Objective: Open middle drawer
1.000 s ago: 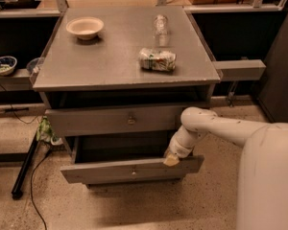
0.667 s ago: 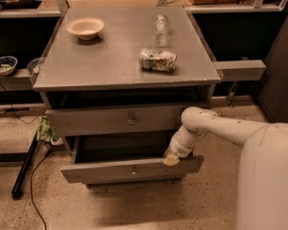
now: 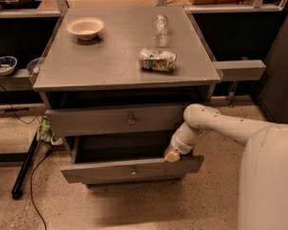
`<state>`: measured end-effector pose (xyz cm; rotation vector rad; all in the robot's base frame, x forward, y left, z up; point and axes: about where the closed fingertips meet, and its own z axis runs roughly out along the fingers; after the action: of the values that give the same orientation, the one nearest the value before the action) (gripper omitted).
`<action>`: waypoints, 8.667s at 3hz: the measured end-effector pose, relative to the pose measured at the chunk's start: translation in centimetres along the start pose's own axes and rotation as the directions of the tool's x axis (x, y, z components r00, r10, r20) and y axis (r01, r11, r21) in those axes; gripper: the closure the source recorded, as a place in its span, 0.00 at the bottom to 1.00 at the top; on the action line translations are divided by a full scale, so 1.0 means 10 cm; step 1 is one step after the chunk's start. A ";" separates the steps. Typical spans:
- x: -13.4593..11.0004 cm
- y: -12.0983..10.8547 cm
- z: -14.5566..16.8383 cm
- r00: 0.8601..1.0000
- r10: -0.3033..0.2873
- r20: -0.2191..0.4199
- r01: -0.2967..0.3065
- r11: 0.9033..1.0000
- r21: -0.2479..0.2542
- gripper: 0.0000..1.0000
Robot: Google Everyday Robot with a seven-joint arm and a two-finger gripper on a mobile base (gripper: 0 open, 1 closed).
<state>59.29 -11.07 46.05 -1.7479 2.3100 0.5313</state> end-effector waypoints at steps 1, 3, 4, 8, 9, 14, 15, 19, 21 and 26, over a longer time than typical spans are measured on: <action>0.00 -0.04 -0.03 1.000 -0.005 0.005 0.005 1.000 0.006 1.00; 0.01 -0.06 -0.04 1.000 -0.006 0.006 0.006 1.000 0.004 1.00; 0.01 -0.06 -0.04 1.000 -0.006 0.006 0.006 1.000 0.004 0.82; 0.01 -0.06 -0.04 1.000 -0.006 0.006 0.006 1.000 0.004 0.00; 0.01 -0.06 -0.04 1.000 -0.006 0.006 0.006 1.000 0.004 0.00; 0.52 0.02 0.34 0.992 0.122 0.024 -0.118 0.987 -0.113 0.00; 0.52 0.01 0.33 0.992 0.121 0.024 -0.118 0.987 -0.113 0.00; 0.54 0.23 0.07 0.995 0.068 0.077 -0.060 0.993 -0.104 0.00; 0.66 0.58 -0.03 0.995 0.043 0.095 -0.031 0.992 -0.126 0.00; 0.67 0.63 -0.15 0.991 0.043 0.130 -0.022 0.987 -0.161 0.00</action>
Offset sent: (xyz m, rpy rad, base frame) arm -0.1491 -0.0082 -0.0037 0.0837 0.0799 0.0411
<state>51.49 -16.09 45.97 -1.6870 2.2618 0.8327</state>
